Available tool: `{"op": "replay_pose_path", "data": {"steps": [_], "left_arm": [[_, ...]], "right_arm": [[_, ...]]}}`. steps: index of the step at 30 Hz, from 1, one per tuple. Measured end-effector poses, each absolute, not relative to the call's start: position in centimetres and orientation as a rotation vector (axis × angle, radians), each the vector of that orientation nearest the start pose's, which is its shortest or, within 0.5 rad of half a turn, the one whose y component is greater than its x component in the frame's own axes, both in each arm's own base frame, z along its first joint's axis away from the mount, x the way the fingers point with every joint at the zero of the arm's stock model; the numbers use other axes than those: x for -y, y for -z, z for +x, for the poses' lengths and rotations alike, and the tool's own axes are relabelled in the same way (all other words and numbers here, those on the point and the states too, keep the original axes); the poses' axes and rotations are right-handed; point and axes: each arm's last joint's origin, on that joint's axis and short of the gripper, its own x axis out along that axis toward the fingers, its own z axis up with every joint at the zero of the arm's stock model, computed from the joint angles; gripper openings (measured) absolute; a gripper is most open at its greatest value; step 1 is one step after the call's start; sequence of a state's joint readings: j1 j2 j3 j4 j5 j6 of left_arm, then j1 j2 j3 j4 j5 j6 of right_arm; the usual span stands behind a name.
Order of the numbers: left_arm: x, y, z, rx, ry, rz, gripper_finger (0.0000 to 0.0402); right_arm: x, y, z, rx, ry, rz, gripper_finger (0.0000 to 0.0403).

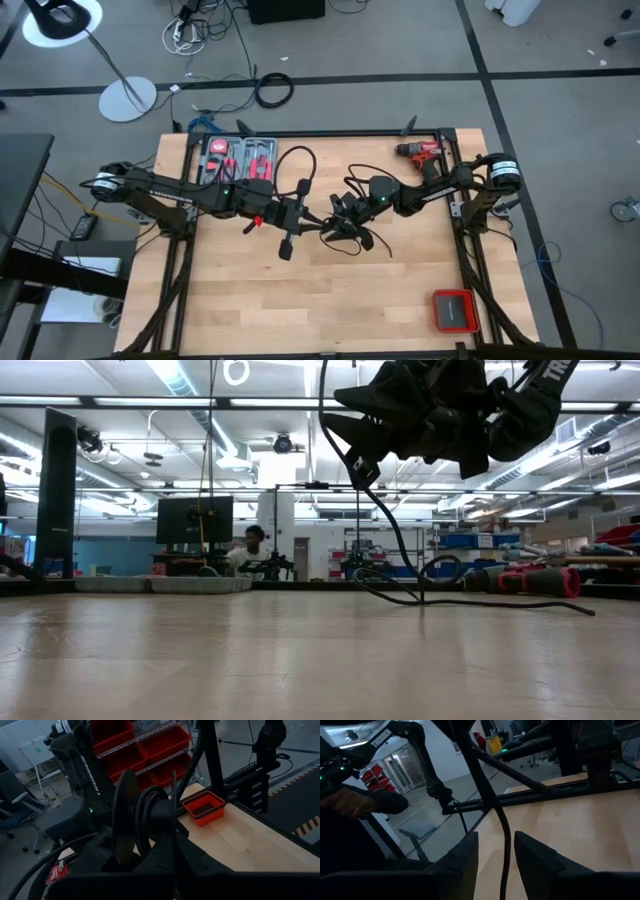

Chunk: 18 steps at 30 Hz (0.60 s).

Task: Coil cords
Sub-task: Uncoil the black wire from the black spool

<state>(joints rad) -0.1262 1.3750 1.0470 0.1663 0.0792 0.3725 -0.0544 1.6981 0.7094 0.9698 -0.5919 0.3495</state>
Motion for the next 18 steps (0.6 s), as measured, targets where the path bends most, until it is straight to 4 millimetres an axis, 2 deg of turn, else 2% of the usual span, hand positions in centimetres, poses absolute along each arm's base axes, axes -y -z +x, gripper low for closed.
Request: {"op": "replay_pose_path", "data": {"steps": [18], "left_arm": [[4.16,-32.43,31.25,-0.13,0.22,0.369,0.0]], "right_arm": [[0.24,-18.9,32.86,-0.106,-0.5,0.319,0.0123]]}}
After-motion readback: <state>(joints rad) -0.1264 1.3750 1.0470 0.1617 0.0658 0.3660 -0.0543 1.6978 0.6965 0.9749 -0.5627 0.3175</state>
